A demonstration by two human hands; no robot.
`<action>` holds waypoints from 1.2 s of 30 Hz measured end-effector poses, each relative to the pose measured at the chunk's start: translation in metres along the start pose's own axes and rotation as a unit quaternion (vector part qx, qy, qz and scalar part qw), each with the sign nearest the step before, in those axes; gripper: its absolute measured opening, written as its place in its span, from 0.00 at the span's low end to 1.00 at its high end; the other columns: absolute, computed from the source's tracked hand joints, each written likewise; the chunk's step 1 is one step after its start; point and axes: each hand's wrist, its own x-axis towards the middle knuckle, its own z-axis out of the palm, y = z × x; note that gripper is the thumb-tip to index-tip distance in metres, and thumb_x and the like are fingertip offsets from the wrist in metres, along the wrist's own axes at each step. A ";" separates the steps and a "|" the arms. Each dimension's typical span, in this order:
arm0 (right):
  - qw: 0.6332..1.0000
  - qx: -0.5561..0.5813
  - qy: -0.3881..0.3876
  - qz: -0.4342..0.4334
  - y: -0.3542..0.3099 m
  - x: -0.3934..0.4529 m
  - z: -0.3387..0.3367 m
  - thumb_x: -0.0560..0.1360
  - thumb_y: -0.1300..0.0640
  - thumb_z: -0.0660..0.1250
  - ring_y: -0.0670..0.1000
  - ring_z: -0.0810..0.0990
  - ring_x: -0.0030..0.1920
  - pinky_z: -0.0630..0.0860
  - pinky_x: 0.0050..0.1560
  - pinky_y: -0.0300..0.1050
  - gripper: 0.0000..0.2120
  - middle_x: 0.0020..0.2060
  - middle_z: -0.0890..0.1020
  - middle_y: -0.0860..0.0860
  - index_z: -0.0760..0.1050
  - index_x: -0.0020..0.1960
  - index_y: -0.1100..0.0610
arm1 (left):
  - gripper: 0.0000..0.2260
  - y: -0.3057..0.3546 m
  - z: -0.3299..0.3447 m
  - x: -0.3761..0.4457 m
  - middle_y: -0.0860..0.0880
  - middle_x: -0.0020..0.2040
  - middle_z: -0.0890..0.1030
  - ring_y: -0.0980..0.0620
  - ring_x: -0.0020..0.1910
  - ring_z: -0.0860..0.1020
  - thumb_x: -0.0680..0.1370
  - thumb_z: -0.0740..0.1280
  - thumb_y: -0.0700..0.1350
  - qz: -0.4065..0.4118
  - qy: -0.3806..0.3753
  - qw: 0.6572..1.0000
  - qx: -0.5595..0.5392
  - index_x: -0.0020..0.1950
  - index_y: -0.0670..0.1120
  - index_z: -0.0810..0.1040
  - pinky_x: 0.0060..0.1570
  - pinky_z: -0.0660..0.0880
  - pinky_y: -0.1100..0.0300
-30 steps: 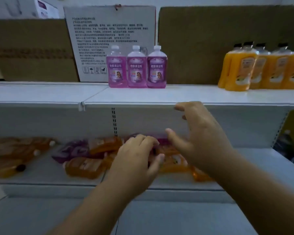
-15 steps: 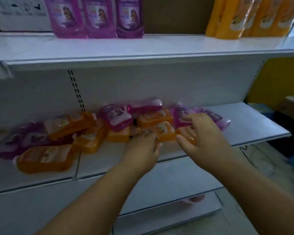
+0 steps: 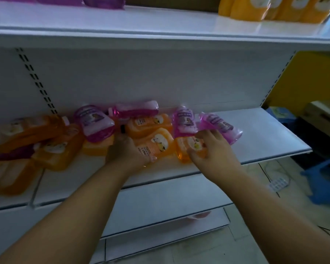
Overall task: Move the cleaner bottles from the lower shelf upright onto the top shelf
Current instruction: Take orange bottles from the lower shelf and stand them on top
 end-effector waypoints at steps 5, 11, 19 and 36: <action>0.991 -0.115 -0.073 0.013 0.059 0.042 0.007 0.74 0.37 0.49 0.55 0.72 0.62 0.71 0.64 0.54 0.26 0.59 0.77 0.52 0.71 0.62 0.51 | 0.32 0.014 -0.001 -0.042 0.50 0.57 0.77 0.50 0.50 0.78 0.61 0.79 0.64 0.006 0.074 0.997 -0.027 0.61 0.55 0.75 0.47 0.78 0.54; 0.982 -0.141 -0.118 0.031 0.090 0.055 0.026 0.70 0.26 0.50 0.67 0.59 0.73 0.59 0.68 0.66 0.33 0.69 0.72 0.58 0.66 0.67 0.44 | 0.28 0.025 -0.008 -0.095 0.64 0.49 0.77 0.63 0.45 0.75 0.59 0.82 0.60 0.001 0.214 0.962 -0.170 0.54 0.61 0.74 0.38 0.70 0.62; 0.959 -0.180 -0.217 0.030 0.095 0.065 0.014 0.54 0.17 0.50 0.66 0.64 0.71 0.65 0.67 0.63 0.58 0.72 0.66 0.59 0.57 0.76 0.48 | 0.29 0.064 0.002 -0.119 0.67 0.54 0.80 0.62 0.53 0.80 0.61 0.83 0.54 0.014 0.299 0.886 -0.353 0.57 0.68 0.74 0.43 0.78 0.59; 0.983 -0.070 -0.084 -0.145 0.044 0.041 -0.033 0.62 0.37 0.74 0.53 0.81 0.46 0.80 0.44 0.51 0.38 0.48 0.82 0.49 0.62 0.65 0.46 | 0.32 0.041 -0.006 -0.144 0.60 0.55 0.83 0.59 0.51 0.82 0.57 0.81 0.58 0.057 0.202 0.843 -0.495 0.61 0.65 0.78 0.42 0.80 0.59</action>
